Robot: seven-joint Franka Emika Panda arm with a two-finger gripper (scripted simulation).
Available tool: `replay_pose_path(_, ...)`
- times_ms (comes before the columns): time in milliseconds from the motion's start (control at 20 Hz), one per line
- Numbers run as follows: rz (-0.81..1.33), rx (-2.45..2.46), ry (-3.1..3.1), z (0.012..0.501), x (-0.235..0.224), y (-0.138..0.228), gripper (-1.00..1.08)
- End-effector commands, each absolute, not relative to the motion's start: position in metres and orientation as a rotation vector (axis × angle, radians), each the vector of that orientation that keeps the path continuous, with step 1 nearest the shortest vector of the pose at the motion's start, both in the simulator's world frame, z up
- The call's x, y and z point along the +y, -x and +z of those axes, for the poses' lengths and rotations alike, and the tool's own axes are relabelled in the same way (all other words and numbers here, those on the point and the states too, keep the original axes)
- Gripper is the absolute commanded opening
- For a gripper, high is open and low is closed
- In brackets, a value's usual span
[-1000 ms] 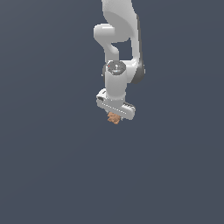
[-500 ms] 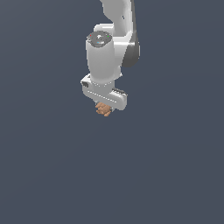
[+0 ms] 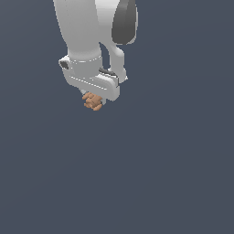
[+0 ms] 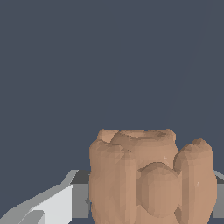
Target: Pick up the object and move it to a goal position.
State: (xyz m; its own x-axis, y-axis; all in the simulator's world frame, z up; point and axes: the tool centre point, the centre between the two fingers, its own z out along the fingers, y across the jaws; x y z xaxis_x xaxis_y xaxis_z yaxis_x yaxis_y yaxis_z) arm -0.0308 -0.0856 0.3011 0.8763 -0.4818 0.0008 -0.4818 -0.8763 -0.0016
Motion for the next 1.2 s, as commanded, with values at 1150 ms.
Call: replay_pose_path(1150, 0.000, 0.778, 3.044, 0.467, -0.172, -0.011, -1.00)
